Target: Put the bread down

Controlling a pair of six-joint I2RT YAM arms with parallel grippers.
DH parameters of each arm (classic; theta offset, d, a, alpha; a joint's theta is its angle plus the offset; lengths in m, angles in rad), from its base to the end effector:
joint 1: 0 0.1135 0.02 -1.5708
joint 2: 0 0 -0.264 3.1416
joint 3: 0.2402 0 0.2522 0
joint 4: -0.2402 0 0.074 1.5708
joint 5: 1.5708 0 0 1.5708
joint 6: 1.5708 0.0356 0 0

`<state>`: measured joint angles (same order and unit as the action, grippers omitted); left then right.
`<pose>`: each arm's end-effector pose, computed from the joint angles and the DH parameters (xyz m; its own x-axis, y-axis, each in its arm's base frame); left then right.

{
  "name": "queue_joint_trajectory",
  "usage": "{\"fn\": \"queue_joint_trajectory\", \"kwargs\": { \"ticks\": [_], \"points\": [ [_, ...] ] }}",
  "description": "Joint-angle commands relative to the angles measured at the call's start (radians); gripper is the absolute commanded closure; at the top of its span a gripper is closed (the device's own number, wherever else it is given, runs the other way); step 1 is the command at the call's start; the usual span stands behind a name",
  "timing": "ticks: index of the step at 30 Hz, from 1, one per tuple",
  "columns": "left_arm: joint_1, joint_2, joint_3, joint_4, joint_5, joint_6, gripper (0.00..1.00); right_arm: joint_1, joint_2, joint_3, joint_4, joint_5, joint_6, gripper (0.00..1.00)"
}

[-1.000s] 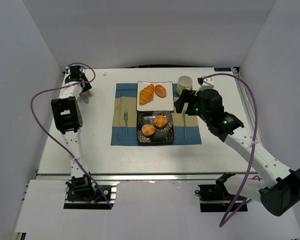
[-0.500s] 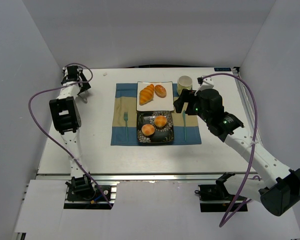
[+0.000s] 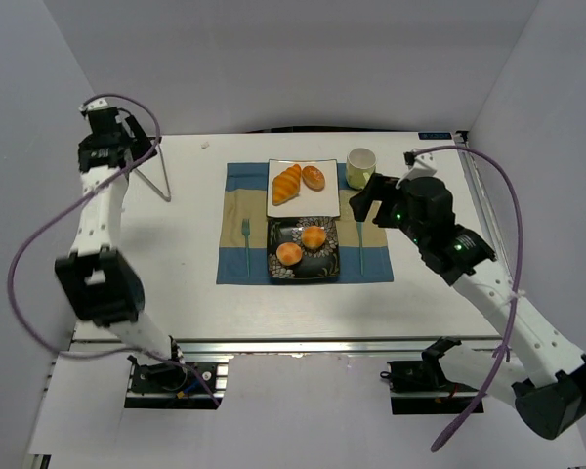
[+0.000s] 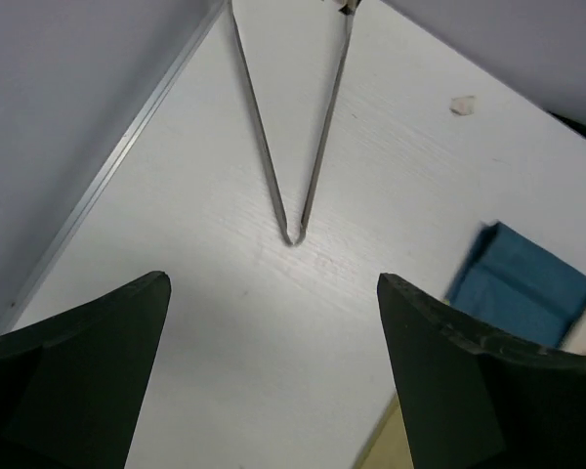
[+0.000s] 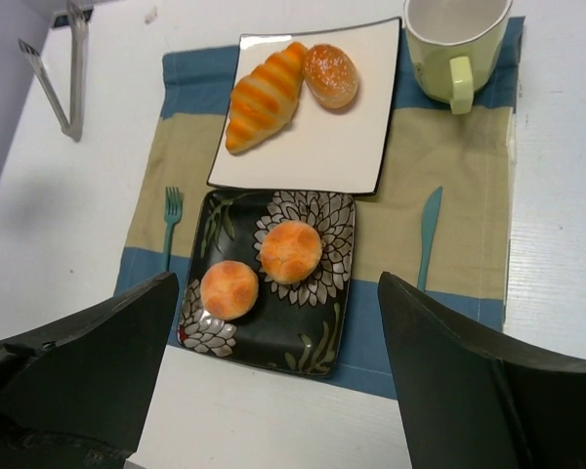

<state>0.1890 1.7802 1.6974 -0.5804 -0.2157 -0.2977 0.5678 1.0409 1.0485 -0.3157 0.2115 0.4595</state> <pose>0.4010 0.0845 0.3443 -0.4757 -0.3827 -0.7920 -0.5112 0.8530 -0.1052 0.2019 0.1199 0.3702 -0.3875 0.2671 -0.8823 -0.2067 0.9075 0.3656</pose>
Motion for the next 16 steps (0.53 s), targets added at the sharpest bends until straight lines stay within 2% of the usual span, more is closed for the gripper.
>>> {"fn": "queue_joint_trajectory", "kwargs": {
  "ticks": [1, 2, 5, 9, 12, 16],
  "points": [
    [0.007, -0.269, -0.184, -0.081, 0.058, -0.024, 0.02, -0.011, -0.094, 0.009, -0.042, 0.002, 0.034, 0.11],
    [0.007, -0.371, -0.278, -0.105, 0.074, -0.023, 0.02, -0.011, -0.132, -0.001, -0.048, -0.004, 0.042, 0.11],
    [0.006, -0.552, -0.433, -0.168, 0.093, -0.02, 0.02, -0.011, -0.217, -0.036, -0.089, 0.002, 0.056, 0.11],
    [0.006, -0.77, -0.585, -0.193, 0.131, -0.044, 0.02, -0.011, -0.297, -0.07, -0.118, 0.023, 0.053, 0.11],
    [0.006, -0.844, -0.63, -0.213, 0.137, -0.046, 0.02, -0.011, -0.324, -0.067, -0.132, 0.02, 0.056, 0.11],
    [0.007, -0.832, -0.63, -0.262, 0.125, 0.002, 0.02, -0.011, -0.314, -0.061, -0.164, 0.019, 0.051, 0.11]
  ]
}}
